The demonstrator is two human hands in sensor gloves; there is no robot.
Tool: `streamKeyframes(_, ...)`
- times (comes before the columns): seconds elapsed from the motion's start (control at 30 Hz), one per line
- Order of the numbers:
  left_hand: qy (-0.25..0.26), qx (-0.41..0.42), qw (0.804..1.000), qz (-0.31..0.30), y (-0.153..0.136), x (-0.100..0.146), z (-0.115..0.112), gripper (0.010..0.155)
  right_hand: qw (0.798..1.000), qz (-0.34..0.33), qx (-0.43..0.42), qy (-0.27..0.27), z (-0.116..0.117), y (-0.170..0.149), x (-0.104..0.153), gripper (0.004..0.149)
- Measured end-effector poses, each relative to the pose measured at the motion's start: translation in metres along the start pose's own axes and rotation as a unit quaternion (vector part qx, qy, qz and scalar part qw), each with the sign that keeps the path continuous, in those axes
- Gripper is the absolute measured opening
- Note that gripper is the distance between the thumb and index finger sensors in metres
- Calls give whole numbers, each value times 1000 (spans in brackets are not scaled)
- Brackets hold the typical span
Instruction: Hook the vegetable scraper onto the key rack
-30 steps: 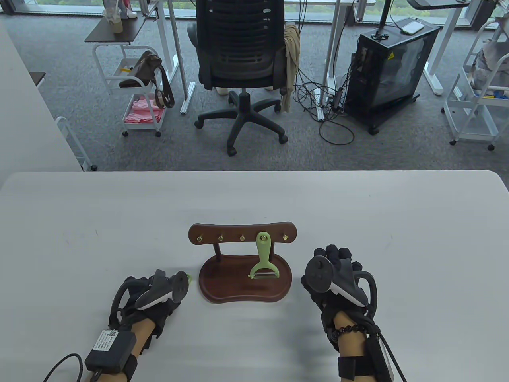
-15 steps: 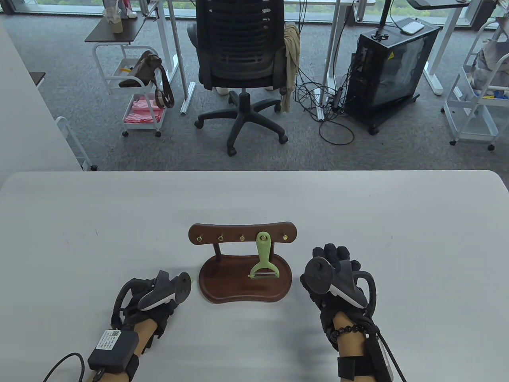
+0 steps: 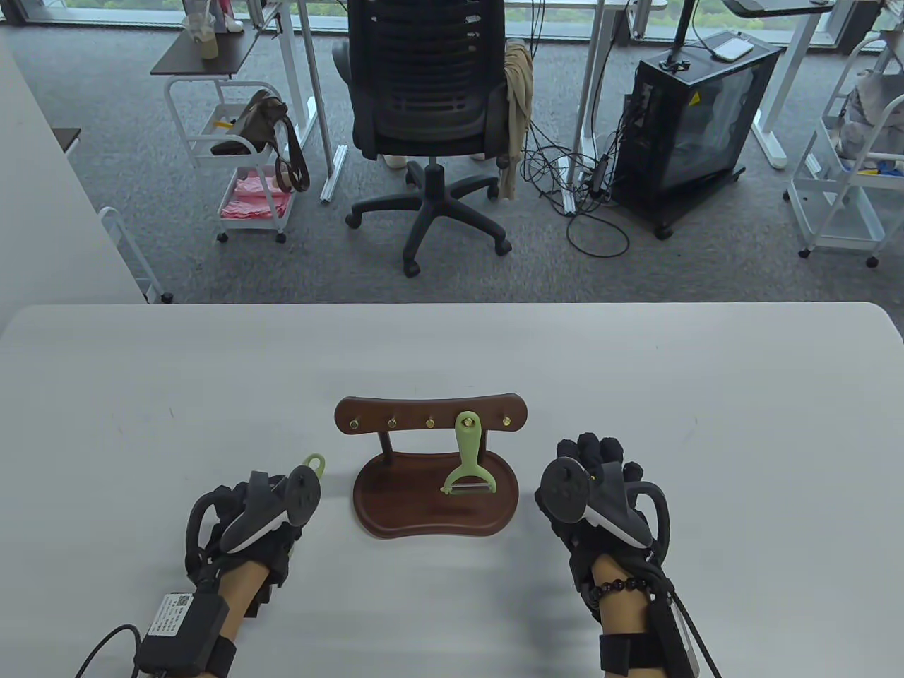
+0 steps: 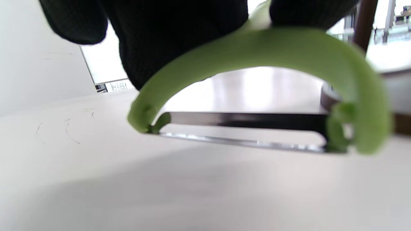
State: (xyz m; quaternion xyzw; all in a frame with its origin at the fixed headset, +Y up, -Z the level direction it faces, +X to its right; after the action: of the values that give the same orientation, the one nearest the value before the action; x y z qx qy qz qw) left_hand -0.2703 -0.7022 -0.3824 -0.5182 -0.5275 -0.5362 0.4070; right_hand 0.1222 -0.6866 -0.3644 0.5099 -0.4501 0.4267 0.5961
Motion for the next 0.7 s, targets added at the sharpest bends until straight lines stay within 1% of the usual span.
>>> streamKeyframes(0.03, 21, 30, 999, 8, -5, 3, 6, 59, 1000, 0, 0, -1, 0, 0, 0, 77)
streamKeyframes(0.13, 73, 87, 993, 12, -14, 12, 21, 59, 1000, 0, 2, -1, 0, 0, 0, 76)
streamKeyframes(0.27, 145, 130, 981, -2, -18, 23, 36, 59, 1000, 0, 2, 0, 0, 0, 0, 76)
streamKeyframes(0.37, 184, 165, 969, -21, -14, 30, 46, 59, 1000, 0, 3, -5, -2, 1, 1, 77)
streamKeyframes(0.5, 226, 145, 961, -60, 3, 38, 60, 58, 1000, -2, 4, -10, -4, 2, 1, 77)
streamKeyframes(0.6, 231, 123, 961, -85, 22, 41, 68, 58, 1000, -2, 3, -11, -4, 1, 1, 77)
streamKeyframes(0.7, 225, 87, 965, -100, 40, 39, 71, 58, 1000, -1, 2, -10, -4, 1, 1, 77)
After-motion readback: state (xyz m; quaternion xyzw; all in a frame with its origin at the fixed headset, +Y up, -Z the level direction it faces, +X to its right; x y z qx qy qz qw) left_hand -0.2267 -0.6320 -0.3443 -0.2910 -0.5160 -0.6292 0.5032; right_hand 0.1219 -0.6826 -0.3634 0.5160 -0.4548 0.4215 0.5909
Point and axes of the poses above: the tracker on the back of each hand, its own y axis roughly to the thumb side, its own x axis roughly from the fingertips to the wrist, z = x × y, the point moved 2 cm from there along -x, roughly from the wrist to the fingertips, and after that the axes turned 7 degrees about -z, right-handed, at the moved point
